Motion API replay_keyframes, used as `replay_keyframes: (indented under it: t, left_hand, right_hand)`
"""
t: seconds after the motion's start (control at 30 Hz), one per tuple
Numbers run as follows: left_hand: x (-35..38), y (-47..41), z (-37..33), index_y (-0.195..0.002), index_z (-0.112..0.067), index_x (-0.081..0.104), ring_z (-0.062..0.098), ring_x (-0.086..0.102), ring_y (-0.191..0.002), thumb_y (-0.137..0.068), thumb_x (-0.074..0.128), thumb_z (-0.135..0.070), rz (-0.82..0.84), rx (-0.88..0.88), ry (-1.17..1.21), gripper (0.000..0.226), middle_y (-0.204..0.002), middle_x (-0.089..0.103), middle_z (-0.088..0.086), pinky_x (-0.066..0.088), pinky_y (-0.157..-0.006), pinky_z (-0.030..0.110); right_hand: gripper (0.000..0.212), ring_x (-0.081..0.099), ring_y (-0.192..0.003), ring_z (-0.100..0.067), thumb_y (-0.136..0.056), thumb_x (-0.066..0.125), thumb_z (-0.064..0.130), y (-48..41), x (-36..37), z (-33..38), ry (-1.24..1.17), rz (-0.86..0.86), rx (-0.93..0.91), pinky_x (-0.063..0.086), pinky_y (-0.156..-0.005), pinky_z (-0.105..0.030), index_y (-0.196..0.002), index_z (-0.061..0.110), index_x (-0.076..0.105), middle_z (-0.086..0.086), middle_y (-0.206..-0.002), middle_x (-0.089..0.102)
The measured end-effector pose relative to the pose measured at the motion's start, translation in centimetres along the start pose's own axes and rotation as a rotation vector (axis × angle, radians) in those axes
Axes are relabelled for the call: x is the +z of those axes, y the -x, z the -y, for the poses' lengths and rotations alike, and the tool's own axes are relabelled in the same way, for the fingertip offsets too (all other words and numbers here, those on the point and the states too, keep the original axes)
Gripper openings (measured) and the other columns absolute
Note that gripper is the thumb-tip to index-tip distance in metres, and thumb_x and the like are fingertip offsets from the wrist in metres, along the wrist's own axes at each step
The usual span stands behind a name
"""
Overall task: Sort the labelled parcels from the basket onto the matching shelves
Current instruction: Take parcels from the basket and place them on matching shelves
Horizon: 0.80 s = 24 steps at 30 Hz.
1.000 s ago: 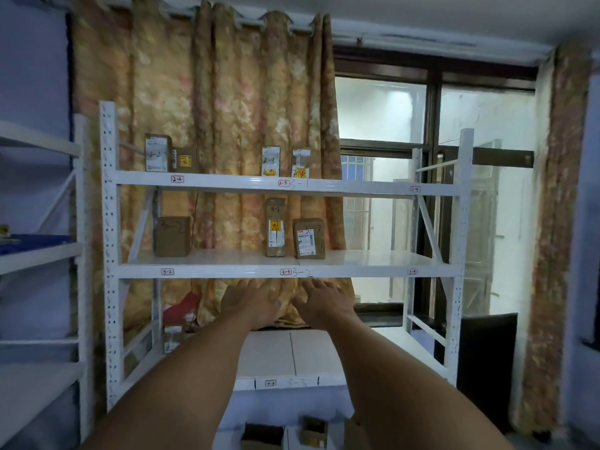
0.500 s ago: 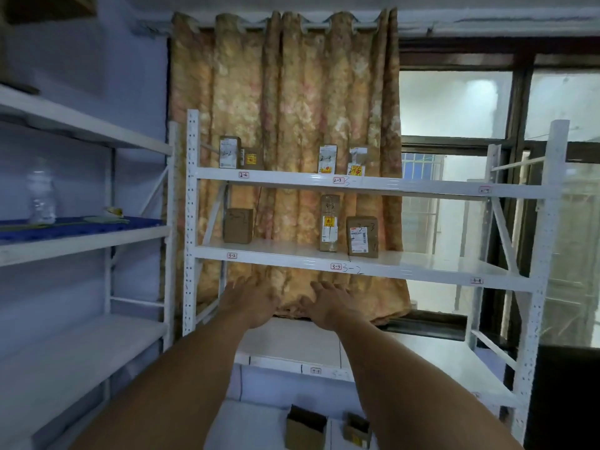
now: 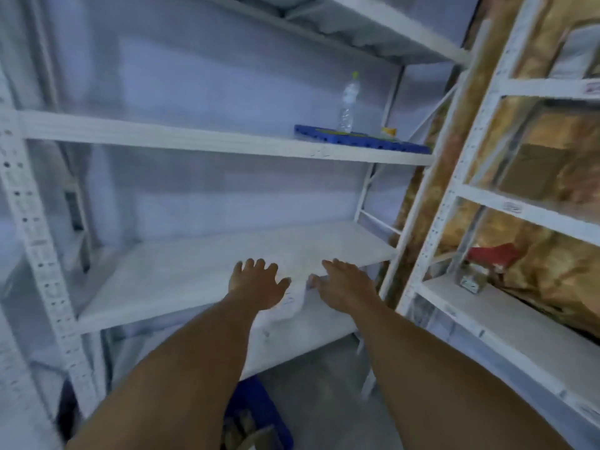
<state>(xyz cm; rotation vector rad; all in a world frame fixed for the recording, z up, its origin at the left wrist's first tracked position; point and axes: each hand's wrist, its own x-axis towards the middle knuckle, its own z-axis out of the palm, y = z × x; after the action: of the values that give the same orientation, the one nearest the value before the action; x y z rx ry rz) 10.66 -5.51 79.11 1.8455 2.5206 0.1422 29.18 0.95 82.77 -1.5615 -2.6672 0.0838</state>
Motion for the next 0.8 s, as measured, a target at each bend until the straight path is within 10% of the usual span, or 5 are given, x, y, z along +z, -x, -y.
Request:
replay_keyframes:
  t: [0.37,0.8]
  left_hand:
    - [20.9,-1.5,17.9,-0.156,-0.023,0.033,0.033,0.029,-0.148,-0.1,0.023,-0.066,0.311,-0.429,0.148,0.071,-0.162,0.032,0.01,0.024,-0.119,0.05]
    - [48.9,5.7,24.0,-0.146,-0.027,0.043,0.038,0.053,-0.126,-0.099,0.042,-0.053,0.672,-0.981,0.608,0.053,-0.142,0.053,0.013,0.045,-0.104,0.048]
  right_hand:
    - [0.071,0.03,-0.151,-0.029,-0.106,0.026,0.063,-12.3,22.7,13.8,-0.048,0.366,-0.3,0.029,-0.118,-0.045,-0.163,0.021,0.026,-0.004,-0.168,0.028]
    - [0.067,0.042,-0.141,-0.036,-0.101,0.025,0.069,-16.1,52.5,16.0,-0.218,0.862,-0.239,0.04,-0.112,-0.05,-0.157,0.032,0.028,-0.012,-0.165,0.027]
